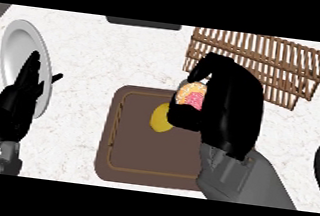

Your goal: Pick the cupcake from the tray and place it in the tiered shelf

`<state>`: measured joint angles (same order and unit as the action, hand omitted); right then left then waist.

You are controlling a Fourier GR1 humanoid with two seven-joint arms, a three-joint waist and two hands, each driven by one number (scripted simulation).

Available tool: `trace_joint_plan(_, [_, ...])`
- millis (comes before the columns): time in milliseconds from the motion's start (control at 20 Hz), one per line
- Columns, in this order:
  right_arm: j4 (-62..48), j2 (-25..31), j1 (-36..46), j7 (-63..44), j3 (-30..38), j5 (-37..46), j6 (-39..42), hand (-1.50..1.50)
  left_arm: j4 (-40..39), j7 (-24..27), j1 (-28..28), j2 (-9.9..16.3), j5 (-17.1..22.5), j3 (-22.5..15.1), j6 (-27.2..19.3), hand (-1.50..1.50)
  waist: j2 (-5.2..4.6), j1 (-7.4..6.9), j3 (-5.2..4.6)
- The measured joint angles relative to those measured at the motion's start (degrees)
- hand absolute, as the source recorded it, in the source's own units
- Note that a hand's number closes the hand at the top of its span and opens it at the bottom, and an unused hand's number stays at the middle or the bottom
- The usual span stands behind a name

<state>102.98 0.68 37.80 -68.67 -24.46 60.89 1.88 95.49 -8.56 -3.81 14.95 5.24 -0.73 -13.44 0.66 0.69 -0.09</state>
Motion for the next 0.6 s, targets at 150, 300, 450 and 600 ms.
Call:
trace_joint_plan(150, [2.61,-0.03,1.81,-0.41,2.89,3.11,2.24,1.50,-0.16,0.00,0.00,-0.28,-0.32,0.05,-0.30,0.00,0.00,0.17,0.00])
trace_joint_plan(300, [4.05,-0.07,2.81,0.50,6.52,4.92,4.51,1.50,0.35,0.77,0.73,-0.36,-0.28,0.10,0.16,0.00,-0.12,-0.03,0.01])
trace_joint_plan(450, [4.13,0.52,3.28,2.19,10.92,5.96,5.83,1.50,-0.04,0.79,0.07,-0.59,-0.54,0.15,0.13,0.00,-0.30,-0.12,0.02])
trace_joint_plan(600, [3.61,0.68,3.79,3.56,14.50,6.99,6.67,1.50,0.16,0.84,0.07,-1.37,-0.99,-0.39,-0.02,0.00,-0.43,-0.37,0.06])
